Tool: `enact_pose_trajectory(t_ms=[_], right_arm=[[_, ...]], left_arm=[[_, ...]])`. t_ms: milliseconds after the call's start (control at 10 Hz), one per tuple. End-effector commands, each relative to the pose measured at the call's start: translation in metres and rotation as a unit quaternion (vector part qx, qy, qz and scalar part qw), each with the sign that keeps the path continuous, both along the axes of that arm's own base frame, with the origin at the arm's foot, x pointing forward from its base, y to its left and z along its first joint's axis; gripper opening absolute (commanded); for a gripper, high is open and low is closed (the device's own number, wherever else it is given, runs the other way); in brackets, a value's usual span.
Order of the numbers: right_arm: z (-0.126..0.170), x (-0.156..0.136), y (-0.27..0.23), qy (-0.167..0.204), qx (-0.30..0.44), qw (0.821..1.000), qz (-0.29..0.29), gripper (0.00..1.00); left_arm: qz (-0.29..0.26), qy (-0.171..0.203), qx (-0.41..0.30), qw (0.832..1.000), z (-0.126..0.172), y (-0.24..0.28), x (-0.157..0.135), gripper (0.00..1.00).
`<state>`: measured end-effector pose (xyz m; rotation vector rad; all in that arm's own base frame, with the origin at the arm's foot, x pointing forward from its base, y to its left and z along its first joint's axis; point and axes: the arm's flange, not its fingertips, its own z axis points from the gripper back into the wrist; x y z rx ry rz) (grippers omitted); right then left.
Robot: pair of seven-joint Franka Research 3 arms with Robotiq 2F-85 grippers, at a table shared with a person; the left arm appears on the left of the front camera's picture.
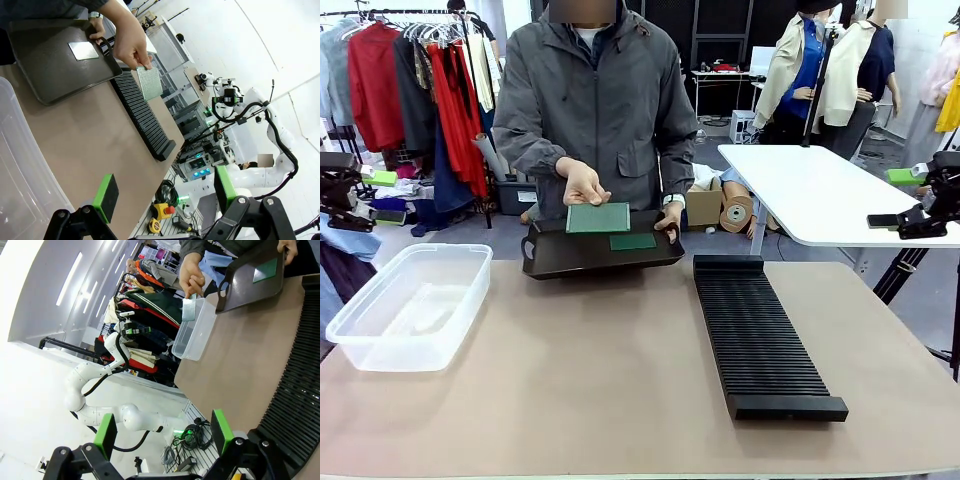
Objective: Sort PCBs into racks and boxes based on the side picked up.
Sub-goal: Pick up the Blank PCB handed by the Human.
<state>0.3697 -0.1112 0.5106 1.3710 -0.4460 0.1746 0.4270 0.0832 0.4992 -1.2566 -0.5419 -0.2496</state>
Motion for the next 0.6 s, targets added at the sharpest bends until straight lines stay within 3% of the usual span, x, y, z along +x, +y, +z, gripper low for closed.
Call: enact_pose_trajectory(t_ms=[0, 300, 500], right_arm=[[0.000, 0.000, 0.000, 0.000, 0.000, 1.000, 0.000, 1.00], [-0.012, 0.036, 0.018, -0.015, 0.007, 0.999, 0.035, 1.00], [-0.030, 0.063, 0.040, -0.003, 0.002, 0.998, 0.060, 1.00]], left_arm=[[0.001, 0.003, -0.005, 1.000, 0.003, 0.000, -0.001, 1.00], [0.001, 0.003, -0.005, 1.000, 0.003, 0.000, -0.001, 1.00], [0.001, 0.003, -0.005, 1.000, 0.003, 0.000, -0.001, 1.00]])
